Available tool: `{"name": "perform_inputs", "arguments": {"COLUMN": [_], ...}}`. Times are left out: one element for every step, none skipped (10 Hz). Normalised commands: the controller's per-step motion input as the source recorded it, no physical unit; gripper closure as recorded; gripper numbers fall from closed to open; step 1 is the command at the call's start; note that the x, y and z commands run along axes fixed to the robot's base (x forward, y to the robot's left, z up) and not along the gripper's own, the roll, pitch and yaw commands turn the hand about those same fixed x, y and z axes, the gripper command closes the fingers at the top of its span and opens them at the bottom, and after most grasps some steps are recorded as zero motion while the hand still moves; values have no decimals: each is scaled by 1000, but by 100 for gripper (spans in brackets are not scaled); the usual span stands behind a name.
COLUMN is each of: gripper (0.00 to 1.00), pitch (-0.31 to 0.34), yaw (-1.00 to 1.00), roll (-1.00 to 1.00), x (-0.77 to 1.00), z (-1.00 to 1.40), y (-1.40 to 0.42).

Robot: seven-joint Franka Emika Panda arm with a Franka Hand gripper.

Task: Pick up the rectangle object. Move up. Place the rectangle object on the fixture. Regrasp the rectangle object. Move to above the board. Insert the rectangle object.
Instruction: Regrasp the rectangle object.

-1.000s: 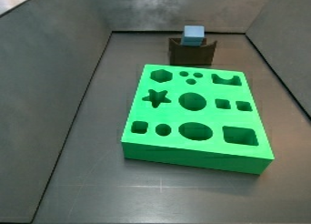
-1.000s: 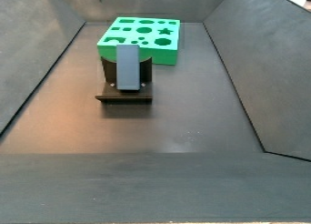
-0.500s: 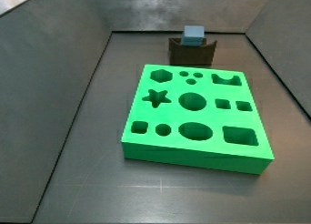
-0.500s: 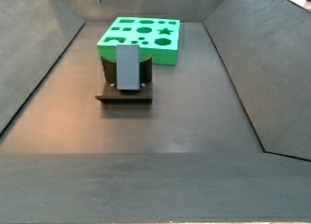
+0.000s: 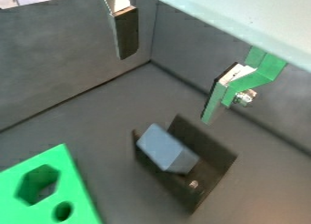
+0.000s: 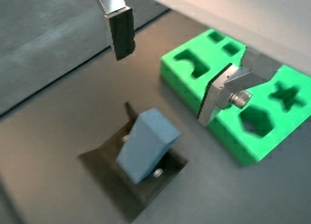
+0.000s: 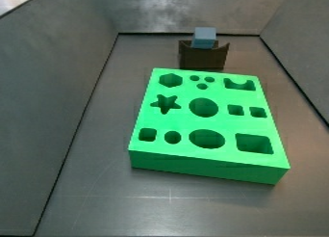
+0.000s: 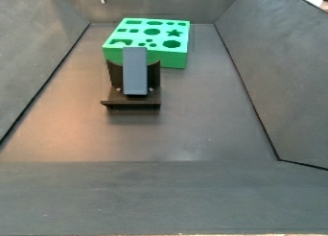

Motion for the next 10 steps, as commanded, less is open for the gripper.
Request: {"name": "perform_inputs", "arguments": {"gripper": [0,0,0,0,0,0,0,0,0,0], "pitch": [16,21,25,33,46,60,71,108,125,154], "yaw": [35,36,39,42,47,52,57,77,88,121], "roll": [1000,1000,1000,1000,1000,1000,1000,1000,1000,957], "x": [-12,-3,11,20,36,51,63,78,83,88], "z": [7,7,-2,-3,-2,-9,-10,-7,-5,-13], "y": [-18,-18,-20,-22,-24,-25,-26,-32,-34,-34]}}
